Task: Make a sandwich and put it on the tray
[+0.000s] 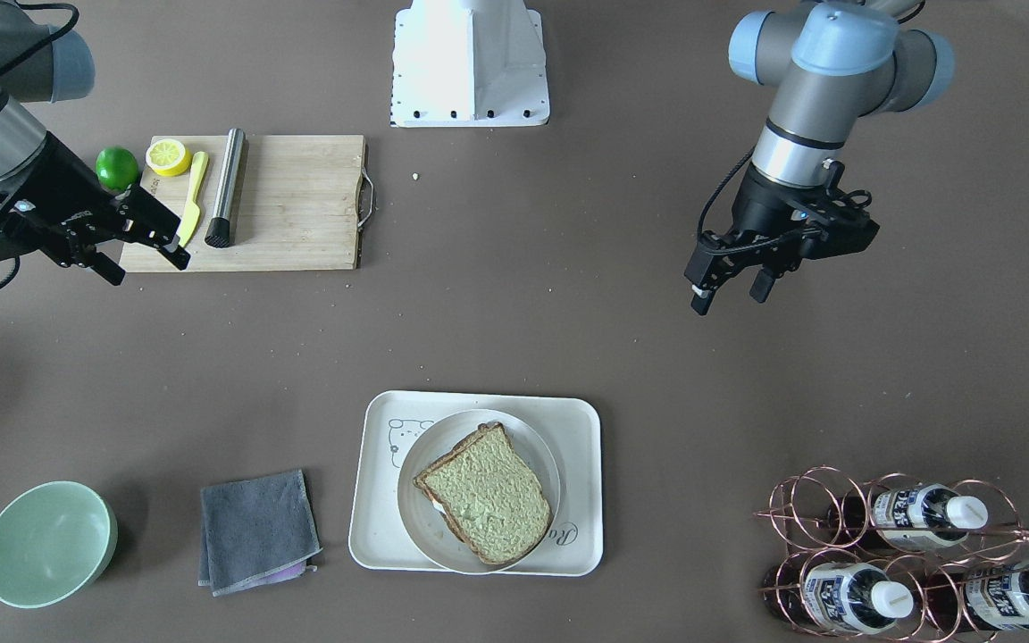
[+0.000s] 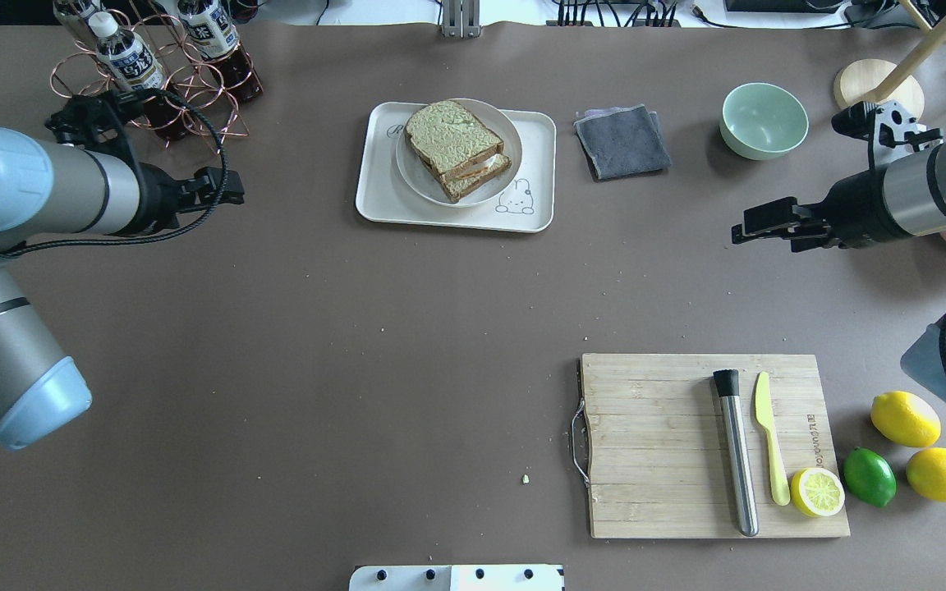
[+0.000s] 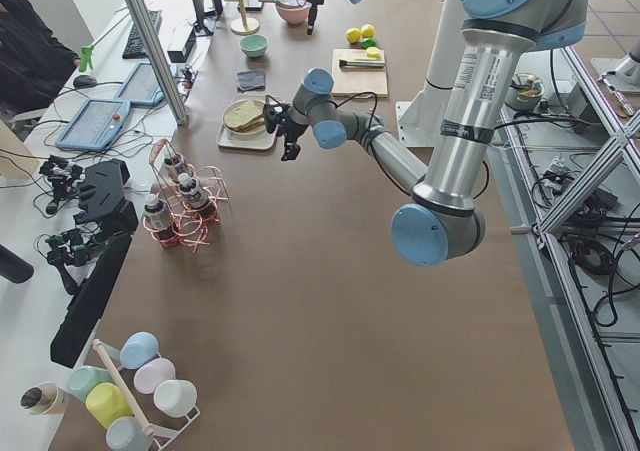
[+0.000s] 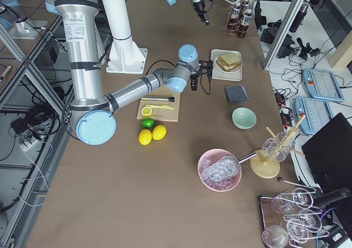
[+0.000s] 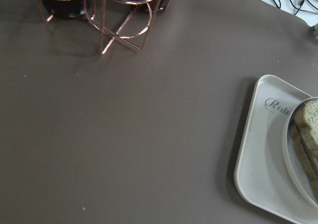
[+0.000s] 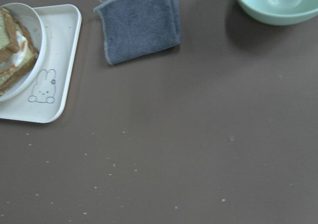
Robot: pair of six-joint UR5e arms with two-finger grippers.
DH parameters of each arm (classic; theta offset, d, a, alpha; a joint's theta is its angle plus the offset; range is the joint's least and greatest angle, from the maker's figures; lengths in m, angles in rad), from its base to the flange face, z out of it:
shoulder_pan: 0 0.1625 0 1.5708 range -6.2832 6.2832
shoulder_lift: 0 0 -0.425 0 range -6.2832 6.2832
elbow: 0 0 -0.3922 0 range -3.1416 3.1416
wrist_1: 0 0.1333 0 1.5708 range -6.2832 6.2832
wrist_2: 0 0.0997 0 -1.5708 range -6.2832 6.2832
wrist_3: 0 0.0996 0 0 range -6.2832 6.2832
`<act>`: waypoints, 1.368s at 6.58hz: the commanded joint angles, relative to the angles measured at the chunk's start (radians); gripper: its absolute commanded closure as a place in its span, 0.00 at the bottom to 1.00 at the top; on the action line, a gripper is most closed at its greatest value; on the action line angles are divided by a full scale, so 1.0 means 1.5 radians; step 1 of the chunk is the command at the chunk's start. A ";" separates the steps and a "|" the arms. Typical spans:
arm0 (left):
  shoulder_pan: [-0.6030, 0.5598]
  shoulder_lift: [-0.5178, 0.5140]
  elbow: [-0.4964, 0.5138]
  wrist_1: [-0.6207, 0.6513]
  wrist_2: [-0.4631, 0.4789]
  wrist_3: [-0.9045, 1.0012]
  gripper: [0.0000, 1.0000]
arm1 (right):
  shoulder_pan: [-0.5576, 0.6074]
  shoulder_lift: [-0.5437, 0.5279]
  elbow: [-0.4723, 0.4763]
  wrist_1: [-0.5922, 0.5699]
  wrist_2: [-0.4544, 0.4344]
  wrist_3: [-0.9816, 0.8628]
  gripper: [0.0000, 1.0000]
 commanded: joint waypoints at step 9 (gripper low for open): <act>-0.538 0.160 0.108 0.180 -0.476 0.819 0.03 | 0.424 -0.064 -0.190 -0.363 0.173 -0.776 0.00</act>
